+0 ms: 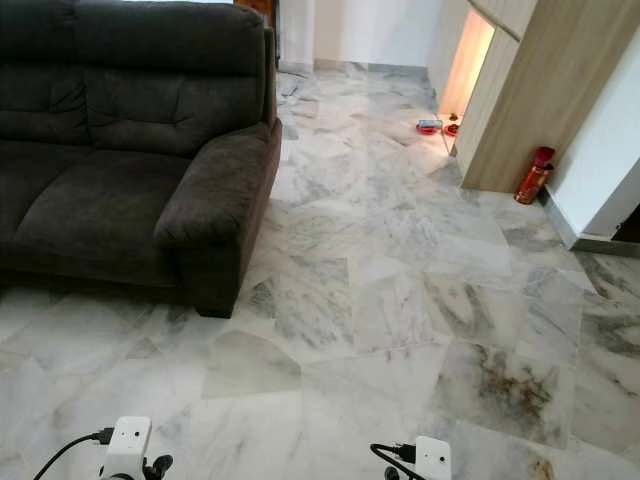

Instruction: Move the pillow to the sofa from floor

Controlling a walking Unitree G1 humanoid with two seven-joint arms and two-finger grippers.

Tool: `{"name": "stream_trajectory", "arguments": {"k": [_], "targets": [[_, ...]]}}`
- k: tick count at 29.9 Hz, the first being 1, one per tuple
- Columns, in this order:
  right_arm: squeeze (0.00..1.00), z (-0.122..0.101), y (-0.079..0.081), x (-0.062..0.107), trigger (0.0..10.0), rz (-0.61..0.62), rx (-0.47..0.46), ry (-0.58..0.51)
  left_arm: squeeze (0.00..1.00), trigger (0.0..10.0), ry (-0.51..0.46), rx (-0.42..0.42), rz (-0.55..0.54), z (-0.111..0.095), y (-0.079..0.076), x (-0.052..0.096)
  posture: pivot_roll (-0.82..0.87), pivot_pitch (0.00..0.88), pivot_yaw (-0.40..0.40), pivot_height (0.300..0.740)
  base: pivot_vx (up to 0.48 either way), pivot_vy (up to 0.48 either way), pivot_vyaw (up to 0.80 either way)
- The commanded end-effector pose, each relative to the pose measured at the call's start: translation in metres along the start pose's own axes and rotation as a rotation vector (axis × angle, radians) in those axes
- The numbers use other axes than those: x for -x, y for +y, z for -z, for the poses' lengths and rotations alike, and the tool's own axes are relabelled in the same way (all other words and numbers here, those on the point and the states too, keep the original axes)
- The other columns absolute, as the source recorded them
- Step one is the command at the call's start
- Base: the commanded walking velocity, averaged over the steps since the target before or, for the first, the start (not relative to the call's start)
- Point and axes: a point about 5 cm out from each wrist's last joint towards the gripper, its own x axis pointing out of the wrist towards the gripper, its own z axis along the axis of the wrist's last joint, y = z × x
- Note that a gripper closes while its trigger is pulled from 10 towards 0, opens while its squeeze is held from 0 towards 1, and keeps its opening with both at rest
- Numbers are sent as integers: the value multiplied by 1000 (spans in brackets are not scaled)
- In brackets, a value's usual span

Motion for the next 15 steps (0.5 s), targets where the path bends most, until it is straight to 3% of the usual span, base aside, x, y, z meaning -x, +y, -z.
{"name": "stream_trajectory", "arguments": {"k": [1, 3, 15], "targets": [[0, -1, 2, 0, 10000, -6, 1, -2, 0, 10000, 16, 3, -1, 1, 1, 0, 36, 0, -29, 740, 0, 0, 0], [0, -1, 2, 0, 10000, -8, 3, -2, 0, 10000, 16, 3, 1, 1, 1, 0, 36, 0, -29, 740, 0, 0, 0], [0, 1, 2, 0, 10000, -12, 2, -1, 0, 10000, 20, 0, 0, 3, 2, 0, 37, 0, -27, 740, 0, 480, 0]]}}
